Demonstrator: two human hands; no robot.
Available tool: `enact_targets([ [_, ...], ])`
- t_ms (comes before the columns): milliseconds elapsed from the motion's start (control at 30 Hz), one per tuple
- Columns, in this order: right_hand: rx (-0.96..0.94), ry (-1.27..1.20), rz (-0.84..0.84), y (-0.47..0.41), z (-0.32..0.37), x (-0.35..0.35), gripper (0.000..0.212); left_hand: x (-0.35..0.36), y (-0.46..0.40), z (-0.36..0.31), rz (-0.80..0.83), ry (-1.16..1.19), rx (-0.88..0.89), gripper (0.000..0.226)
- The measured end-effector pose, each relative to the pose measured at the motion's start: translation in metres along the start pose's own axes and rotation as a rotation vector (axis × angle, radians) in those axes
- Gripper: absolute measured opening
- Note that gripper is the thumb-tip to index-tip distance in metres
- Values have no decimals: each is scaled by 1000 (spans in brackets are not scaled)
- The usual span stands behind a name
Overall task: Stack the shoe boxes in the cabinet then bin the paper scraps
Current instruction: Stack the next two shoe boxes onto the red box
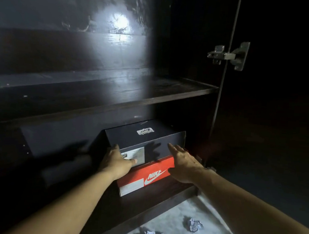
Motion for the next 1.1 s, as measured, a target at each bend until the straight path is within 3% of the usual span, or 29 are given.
enact_targets([
  [67,1,15,0,26,-13,-24,85,-2,27,-22,124,-71,29,56],
  [167,13,52,28,71,-29,-62,60,-10,77,-59,366,-242,88,75],
  [267,35,108,81,122,-44,-96,54,-16,125,-93,570,-389,165,65],
  [467,194,161,134,230,-89,-159,71,-1,227,-166,701,-435,404,48],
  [633,296,221,132,340,-138,-199,56,43,313,-219,826,-374,524,50],
  [733,411,228,151,414,-174,-213,51,70,384,-252,923,-346,640,63],
  [833,589,165,136,493,-218,-224,50,90,469,-279,1034,-362,808,54],
  [933,763,91,89,577,-252,-233,33,110,554,-292,1170,-362,913,53],
  [1033,978,-12,-8,664,-275,-236,48,124,639,-296,1330,-331,946,61],
  [1100,1108,-81,-62,721,-288,-230,60,129,691,-298,1436,-285,953,48],
])
Point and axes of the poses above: each hand's wrist, its own y-axis away from the middle knuckle, its own x-axis out of the palm, z = x × y, the point moved 5 cm from there along -y, towards the middle knuckle, and after that the axes turned 8 degrees about -z, right-handed, at the moved point
